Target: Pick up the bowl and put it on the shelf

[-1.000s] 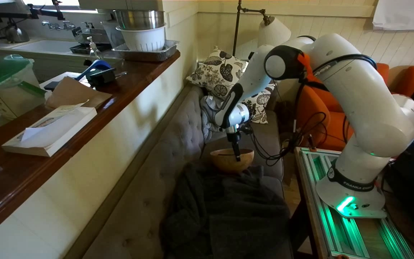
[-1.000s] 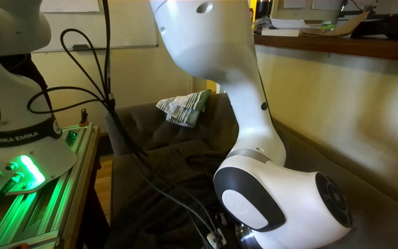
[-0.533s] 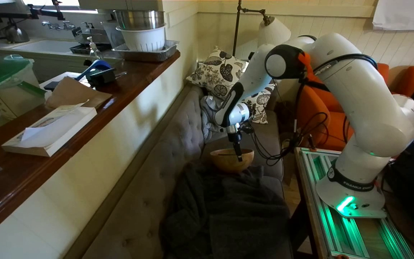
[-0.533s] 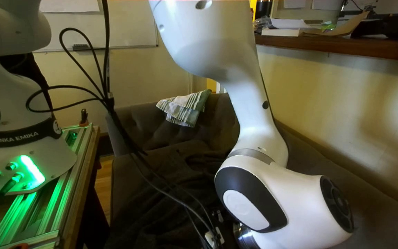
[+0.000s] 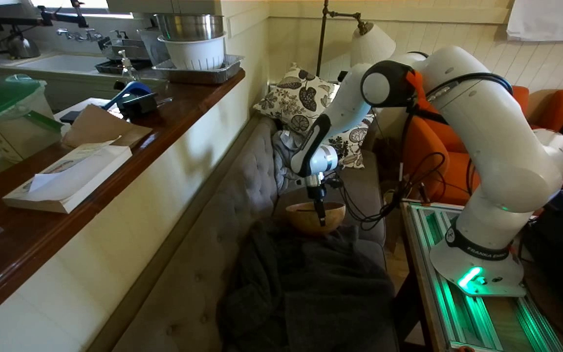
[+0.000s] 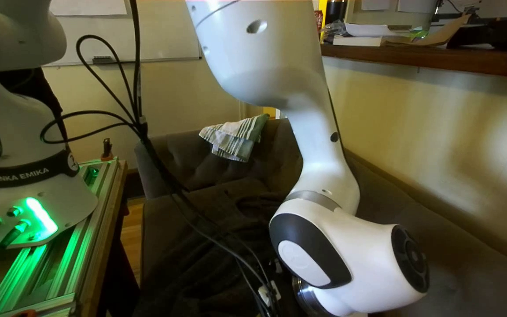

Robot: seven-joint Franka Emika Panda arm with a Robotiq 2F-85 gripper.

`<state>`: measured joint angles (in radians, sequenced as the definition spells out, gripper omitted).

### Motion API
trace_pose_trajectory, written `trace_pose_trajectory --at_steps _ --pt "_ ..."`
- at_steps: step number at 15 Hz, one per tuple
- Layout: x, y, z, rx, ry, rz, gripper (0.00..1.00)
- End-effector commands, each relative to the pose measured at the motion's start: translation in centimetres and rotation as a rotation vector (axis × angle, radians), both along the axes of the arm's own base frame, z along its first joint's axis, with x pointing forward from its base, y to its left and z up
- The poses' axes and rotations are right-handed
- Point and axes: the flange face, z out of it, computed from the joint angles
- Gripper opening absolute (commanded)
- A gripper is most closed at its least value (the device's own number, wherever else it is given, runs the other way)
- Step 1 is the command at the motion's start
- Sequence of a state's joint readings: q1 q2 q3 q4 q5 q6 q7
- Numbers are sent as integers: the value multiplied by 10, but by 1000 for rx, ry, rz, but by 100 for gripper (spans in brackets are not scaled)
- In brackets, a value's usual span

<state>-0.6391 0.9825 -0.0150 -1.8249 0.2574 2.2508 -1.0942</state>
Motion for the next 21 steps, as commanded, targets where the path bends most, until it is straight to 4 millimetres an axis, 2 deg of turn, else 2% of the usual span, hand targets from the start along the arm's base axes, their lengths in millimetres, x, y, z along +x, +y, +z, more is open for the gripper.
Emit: trace_pose_trajectory --at_steps 1,3,4,5,7,8,9,12,13,15,21 --pt "-7 4 -16 -10 -51 14 96" --pt "-5 2 -24 -51 -74 7 76" --pt "-5 2 -27 -63 -83 10 62" --pt "-4 1 -29 -79 -91 8 55" --pt "-1 0 -29 -104 -111 0 52" --pt "3 1 -25 -113 -123 -1 37" --pt "6 1 -19 -124 -139 0 26" --pt "11 5 -10 -145 -154 -1 6" --pt "11 6 -5 -152 -160 6 3" --pt "4 4 16 -188 -178 30 5" --pt "-37 3 87 -348 -314 186 4"
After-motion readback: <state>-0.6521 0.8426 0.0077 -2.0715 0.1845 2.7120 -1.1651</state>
